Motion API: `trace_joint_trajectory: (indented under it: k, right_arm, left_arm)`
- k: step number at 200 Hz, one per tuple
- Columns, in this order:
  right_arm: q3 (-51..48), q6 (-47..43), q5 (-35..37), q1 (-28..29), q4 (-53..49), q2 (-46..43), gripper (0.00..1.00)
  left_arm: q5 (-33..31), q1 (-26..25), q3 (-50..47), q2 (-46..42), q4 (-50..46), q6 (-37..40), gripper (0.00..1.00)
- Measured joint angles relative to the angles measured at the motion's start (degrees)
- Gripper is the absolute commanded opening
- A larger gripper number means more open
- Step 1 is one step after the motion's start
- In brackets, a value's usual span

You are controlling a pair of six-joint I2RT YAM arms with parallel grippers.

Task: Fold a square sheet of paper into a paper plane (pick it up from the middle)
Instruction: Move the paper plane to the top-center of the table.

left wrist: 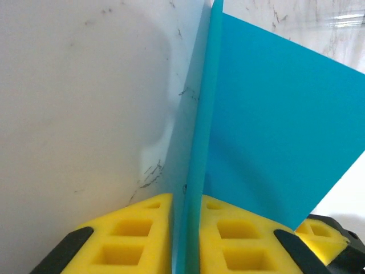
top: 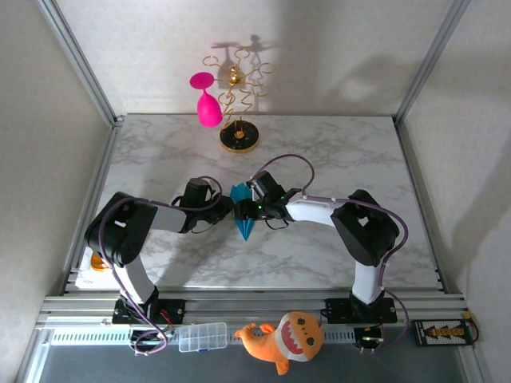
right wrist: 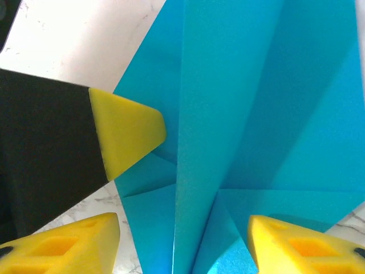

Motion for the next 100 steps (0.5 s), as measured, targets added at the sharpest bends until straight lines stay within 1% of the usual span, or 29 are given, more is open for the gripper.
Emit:
trace_joint_trajectory:
  k: [34,64,100]
  right_arm:
    - [-0.3,0.5,-0.1,0.0,0.3,-0.1,0.61]
    - [-2.2,2.3,0.4,0.1,0.5,-1.0,0.58]
    - [-2.5,3.5,1.0,1.5,0.6,-1.1,0.57]
  left_arm:
    - [0.7,0.6,0.8,0.0,0.3,-0.3,0.09]
    - [1.1,0.7,0.9,0.0,0.5,-0.7,0.03]
    - [1.9,0.7,0.9,-0.2,1.0,-1.2,0.01]
